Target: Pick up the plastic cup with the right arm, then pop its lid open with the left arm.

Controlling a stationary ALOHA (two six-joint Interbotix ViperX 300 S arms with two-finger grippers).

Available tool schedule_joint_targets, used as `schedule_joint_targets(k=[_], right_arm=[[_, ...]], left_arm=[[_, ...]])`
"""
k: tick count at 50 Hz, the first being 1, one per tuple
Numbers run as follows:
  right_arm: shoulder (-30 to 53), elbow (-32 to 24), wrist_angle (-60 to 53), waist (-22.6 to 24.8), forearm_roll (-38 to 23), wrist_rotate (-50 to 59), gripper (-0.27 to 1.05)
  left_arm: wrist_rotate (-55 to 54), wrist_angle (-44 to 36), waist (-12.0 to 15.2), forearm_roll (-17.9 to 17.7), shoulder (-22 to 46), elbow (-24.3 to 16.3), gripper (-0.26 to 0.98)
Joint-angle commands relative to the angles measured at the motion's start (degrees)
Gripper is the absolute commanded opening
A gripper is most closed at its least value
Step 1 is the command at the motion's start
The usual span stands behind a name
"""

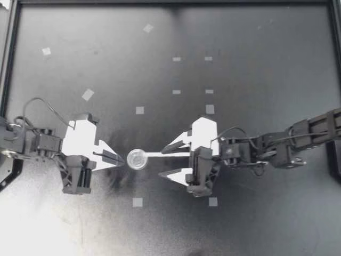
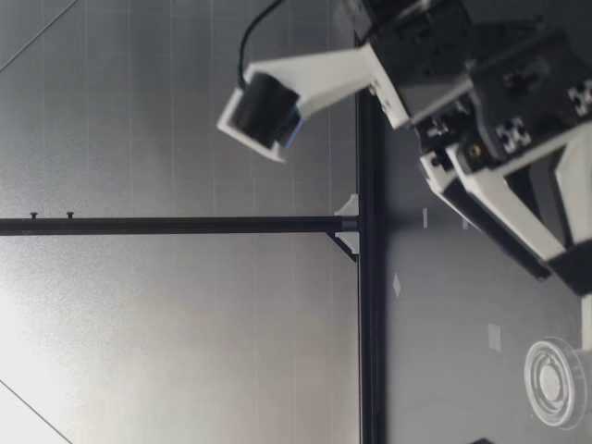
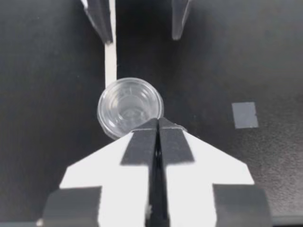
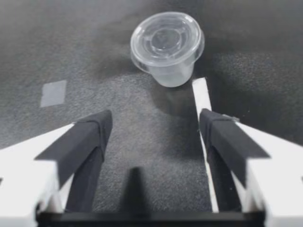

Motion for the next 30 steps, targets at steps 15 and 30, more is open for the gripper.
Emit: schedule_joint_targets(k=[15,30], right_arm=[[1.6,-4.2,0.4,-1.8,-0.2,0.1,0.68],[2.6,-5.4,0.9,-1.8,-0.4,0.1,0.68]], left_arm=[[0.7,-5.6,1.1,0.1,4.6,-1.0,-0.02],[2.9,-6.9,3.0,0.1,4.7,-0.7,-0.02]])
